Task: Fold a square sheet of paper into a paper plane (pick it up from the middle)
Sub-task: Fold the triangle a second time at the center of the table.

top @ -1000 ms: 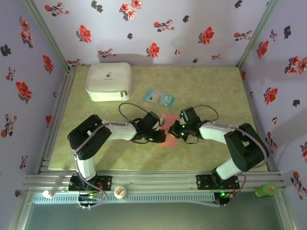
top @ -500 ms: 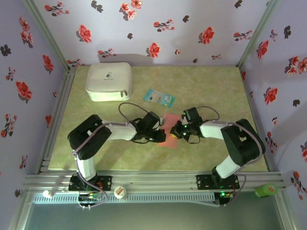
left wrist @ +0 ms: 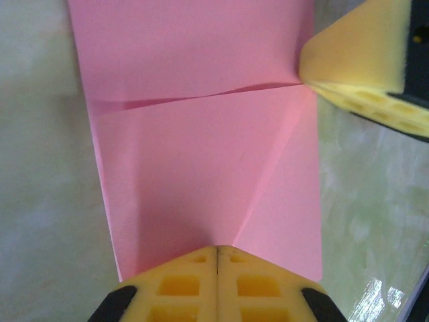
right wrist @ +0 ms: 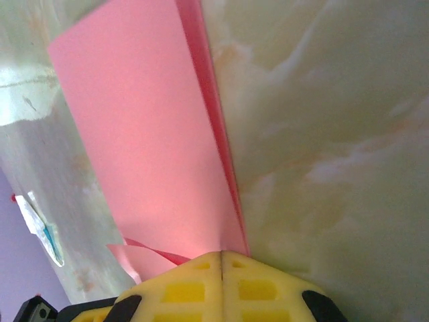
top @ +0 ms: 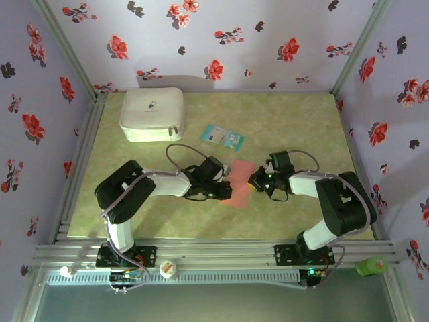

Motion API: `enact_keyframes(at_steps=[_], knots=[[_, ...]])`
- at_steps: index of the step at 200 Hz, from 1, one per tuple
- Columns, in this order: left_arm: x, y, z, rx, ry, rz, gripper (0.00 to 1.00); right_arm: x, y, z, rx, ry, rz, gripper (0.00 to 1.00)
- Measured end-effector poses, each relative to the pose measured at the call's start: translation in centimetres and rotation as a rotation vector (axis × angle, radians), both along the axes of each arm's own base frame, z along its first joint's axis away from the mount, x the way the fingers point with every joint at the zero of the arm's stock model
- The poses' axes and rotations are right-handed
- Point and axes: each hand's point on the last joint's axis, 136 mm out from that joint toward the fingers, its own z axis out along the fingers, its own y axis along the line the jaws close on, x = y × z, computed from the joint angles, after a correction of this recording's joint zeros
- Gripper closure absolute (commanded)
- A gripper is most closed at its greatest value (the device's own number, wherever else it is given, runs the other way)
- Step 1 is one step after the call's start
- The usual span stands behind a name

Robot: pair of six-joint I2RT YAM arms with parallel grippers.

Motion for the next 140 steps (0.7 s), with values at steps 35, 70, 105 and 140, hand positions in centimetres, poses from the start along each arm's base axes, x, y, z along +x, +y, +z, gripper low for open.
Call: enact_keyframes(at_steps=[35, 70, 105, 140], knots=[[0.0, 0.0, 0.0, 0.000, 0.000, 0.000, 1.00, 0.7, 0.3, 2.9, 0.039, -0.098, 0.001, 1.00], [-0.1, -0.1, 0.0, -0.001, 0.004, 0.003, 1.00, -0.6, 2.6, 2.8, 0.060, -0.089, 0.078, 1.00], [-0.4, -0.2, 0.0, -0.002, 0.005, -0.005, 1.00, -1.8, 3.2, 0.3, 0.034, -0.008, 0.101, 1.00], [-0.5, -0.3, 0.1, -0.004, 0.003, -0.007, 1.00, -1.1, 1.7, -0.4, 0.025, 0.020, 0.053, 1.00]])
